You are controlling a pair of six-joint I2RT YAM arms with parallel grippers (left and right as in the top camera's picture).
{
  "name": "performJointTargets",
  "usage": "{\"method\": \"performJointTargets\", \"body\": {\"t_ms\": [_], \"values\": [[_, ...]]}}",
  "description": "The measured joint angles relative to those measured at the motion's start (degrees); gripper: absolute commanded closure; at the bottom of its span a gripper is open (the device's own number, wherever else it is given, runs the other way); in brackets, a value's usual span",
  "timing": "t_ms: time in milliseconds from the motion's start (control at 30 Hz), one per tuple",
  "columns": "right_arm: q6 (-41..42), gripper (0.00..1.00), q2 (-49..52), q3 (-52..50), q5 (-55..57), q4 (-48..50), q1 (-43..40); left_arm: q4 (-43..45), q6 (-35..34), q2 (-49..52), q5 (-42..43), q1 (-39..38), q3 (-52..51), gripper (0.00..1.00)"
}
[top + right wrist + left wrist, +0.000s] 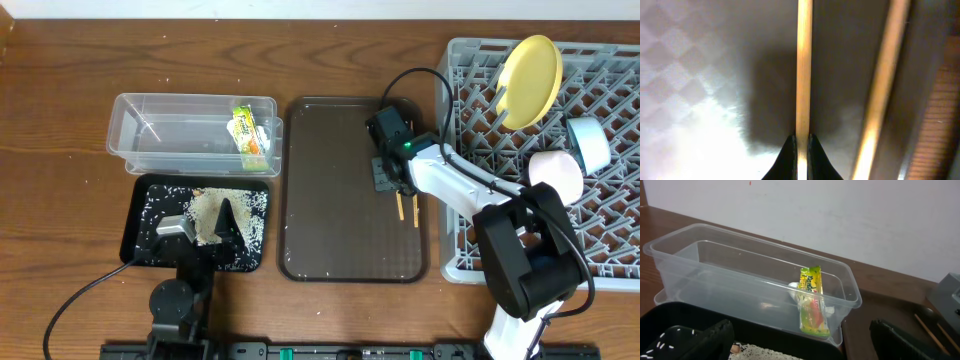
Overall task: Sort waste into correct bins and load items into the dishwasher rack
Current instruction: 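Pinch one chopstick and carry it into the rack, then return the right gripper to the remaining chopstick and grasp it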
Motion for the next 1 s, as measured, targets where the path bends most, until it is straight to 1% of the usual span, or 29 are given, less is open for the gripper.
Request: {"method": "performJointTargets", "body": {"t_ms": [100, 167, 333, 400, 467, 567, 700, 833, 1000], "values": [[0.00, 0.99, -1.40, -0.04, -3.63, -0.66, 0.02, 0.00, 0.00, 0.00, -0.02, 0.00, 0.00, 0.10], [-0.02, 0.99, -4.17, -0.17, -5.33, -0.90, 0.00, 0.00, 0.00, 0.00, 0.00, 0.00, 0.00, 0.11], [-1.75, 0.99, -17.62, -0.04, -7.21, -0.94, -1.97, 0.00, 0.00, 0.00, -0.02, 0.00, 0.00, 0.10], [-3.26, 0.99, -22.56, 0.44, -7.06, -1.57, -4.52, 0.00, 0.00, 0.00, -0.02, 0.00, 0.00, 0.11], [-4.81, 0.99, -24.81, 0.92, -6.84, -2.62, -7.54, 0.00, 0.00, 0.00, -0.02, 0.00, 0.00, 0.11], [-6.54, 0.99, -24.61, 0.87, -6.08, -4.85, -11.50, 0.00, 0.00, 0.00, -0.02, 0.00, 0.00, 0.11], [-7.61, 0.99, -21.51, 0.57, -4.48, -6.01, -14.99, 0.00, 0.00, 0.00, -0.02, 0.00, 0.00, 0.11], [-7.91, 0.99, -19.30, 0.24, -2.51, -6.12, -16.06, 0.00, 0.00, 0.00, -0.02, 0.00, 0.00, 0.10], [-8.28, 0.99, -18.95, 0.07, -0.68, -5.95, -16.09, 0.00, 0.00, 0.00, -0.02, 0.00, 0.00, 0.11]]}}
